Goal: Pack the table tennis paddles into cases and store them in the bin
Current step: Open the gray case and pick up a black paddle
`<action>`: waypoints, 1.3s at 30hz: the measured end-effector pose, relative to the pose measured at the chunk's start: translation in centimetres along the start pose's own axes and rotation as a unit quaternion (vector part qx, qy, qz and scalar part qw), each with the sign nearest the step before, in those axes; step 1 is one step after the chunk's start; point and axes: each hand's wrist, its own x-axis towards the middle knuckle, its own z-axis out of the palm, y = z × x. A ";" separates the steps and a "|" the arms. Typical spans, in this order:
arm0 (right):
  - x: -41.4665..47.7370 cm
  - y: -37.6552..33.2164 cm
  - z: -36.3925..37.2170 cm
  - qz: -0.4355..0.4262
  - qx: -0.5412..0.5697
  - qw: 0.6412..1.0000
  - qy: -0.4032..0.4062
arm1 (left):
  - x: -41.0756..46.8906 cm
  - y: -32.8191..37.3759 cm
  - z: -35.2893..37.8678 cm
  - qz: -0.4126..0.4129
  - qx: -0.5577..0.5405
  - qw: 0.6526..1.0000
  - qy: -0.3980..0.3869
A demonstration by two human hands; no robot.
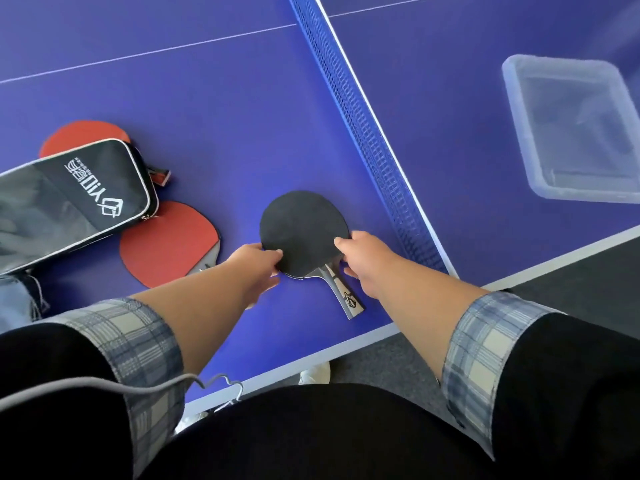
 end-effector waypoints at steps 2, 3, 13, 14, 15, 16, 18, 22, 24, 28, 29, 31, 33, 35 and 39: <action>-0.5 -0.4 0.1 -0.011 0.029 1.000 -0.003 | 0.2 0.0 -0.1 -0.013 -0.022 1.000 -0.007; -0.5 -0.5 0.1 -0.011 0.049 0.999 -0.001 | 0.2 0.0 -0.2 -0.008 -0.036 0.999 -0.008; -3.3 -4.1 4.5 -0.034 0.058 0.998 -0.008 | -3.4 0.4 -5.9 0.059 -0.085 0.995 0.011; -3.8 -4.6 5.6 -0.039 0.053 0.998 -0.014 | -4.1 0.2 -7.1 0.068 -0.084 0.994 0.027; -4.2 -5.0 6.9 -0.044 0.046 0.998 -0.022 | -4.7 -0.2 -8.4 0.071 -0.089 0.992 0.043; -4.7 -5.5 8.3 -0.051 0.042 0.997 -0.033 | -5.3 -0.6 -9.7 0.070 -0.105 0.990 0.057; -5.7 -6.4 11.1 -0.066 0.034 0.995 -0.060 | -6.4 -1.7 -12.5 0.070 -0.140 0.984 0.084; -8.1 -8.0 16.8 -0.100 0.029 0.988 -0.115 | -8.5 -4.4 -17.5 0.082 -0.202 0.967 0.132; -9.5 -8.4 19.4 -0.110 0.026 0.984 -0.137 | -9.6 -5.5 -19.7 0.086 -0.224 0.959 0.149; -12.2 -9.0 24.3 -0.119 0.030 0.979 -0.165 | -11.4 -7.7 -24.4 0.107 -0.233 0.948 0.190; -12.8 -9.3 25.5 -0.121 0.031 0.978 -0.169 | -11.5 -8.3 -25.6 0.115 -0.242 0.943 0.195; -13.4 -9.9 27.7 -0.125 0.031 0.977 -0.170 | -11.3 -9.2 -27.6 0.121 -0.259 0.937 0.200; -14.2 -10.3 30.6 -0.131 0.028 0.976 -0.169 | -11.3 -10.1 -30.2 0.113 -0.277 0.932 0.203; -15.2 -10.5 34.1 -0.133 0.034 0.976 -0.168 | -11.3 -11.1 -33.4 0.117 -0.294 0.928 0.199; -17.4 -10.1 41.7 -0.120 0.057 0.980 -0.150 | -11.7 -13.1 -40.6 0.115 -0.315 0.924 0.186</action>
